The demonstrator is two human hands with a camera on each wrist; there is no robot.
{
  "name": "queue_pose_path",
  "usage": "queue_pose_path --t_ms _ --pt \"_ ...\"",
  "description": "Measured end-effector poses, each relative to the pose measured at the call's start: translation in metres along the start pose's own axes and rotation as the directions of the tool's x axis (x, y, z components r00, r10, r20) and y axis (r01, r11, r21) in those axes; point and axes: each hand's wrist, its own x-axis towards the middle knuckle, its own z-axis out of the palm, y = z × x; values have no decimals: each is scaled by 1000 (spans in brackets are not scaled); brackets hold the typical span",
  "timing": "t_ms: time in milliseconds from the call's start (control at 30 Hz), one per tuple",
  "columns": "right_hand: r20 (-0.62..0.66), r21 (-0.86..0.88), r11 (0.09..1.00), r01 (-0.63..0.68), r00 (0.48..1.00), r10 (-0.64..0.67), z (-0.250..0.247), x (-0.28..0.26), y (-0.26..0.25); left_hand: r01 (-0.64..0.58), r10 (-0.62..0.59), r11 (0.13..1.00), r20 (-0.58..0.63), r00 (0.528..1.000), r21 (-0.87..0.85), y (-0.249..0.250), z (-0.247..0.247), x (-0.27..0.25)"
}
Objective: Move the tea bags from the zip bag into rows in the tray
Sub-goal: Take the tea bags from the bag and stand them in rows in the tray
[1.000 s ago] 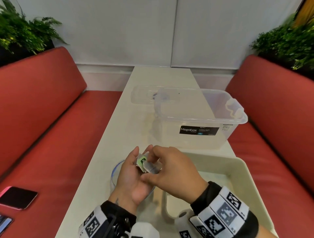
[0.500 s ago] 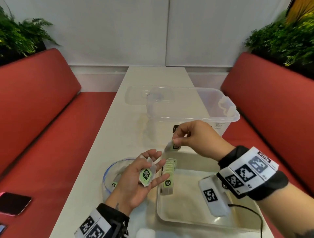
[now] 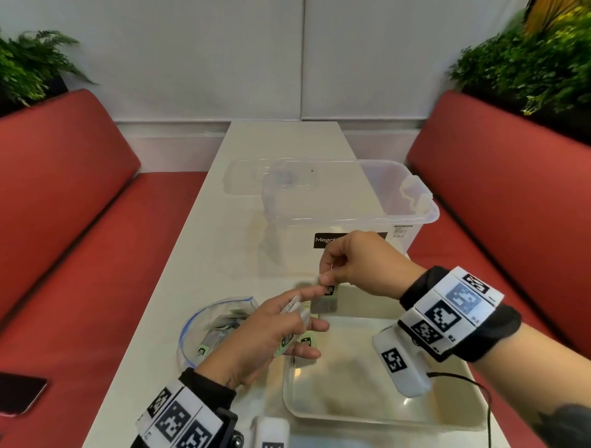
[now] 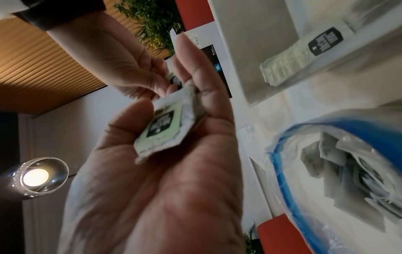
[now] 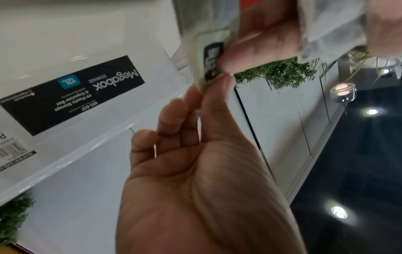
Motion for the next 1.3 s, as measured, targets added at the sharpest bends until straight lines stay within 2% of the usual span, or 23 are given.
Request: queue_pose_path --t_ms 167,300,400,600,733,1033,1300 --pt "60 -178 983 -32 997 44 -1 8 17 43 -43 999 -44 998 10 -12 0 0" --pt "79 -440 897 -33 994 75 7 23 38 116 -116 993 -56 992 3 -25 -4 -7" --pt "101 -539 842 -15 991 83 18 33 51 156 -156 988 -51 986 -6 -31 -5 -10" --pt "113 -544 838 36 993 31 39 42 71 168 -169 985 -44 985 -29 -32 -6 -11" --pt "141 -542 840 40 989 44 53 42 76 182 -184 983 -36 982 -37 -32 -8 -12" --pt "177 -663 737 127 984 -10 69 49 83 205 -205 978 -16 979 -36 -30 -10 -9" --pt "172 -683 717 142 985 -32 70 51 84 216 -217 975 -1 976 -49 -29 -11 -8"
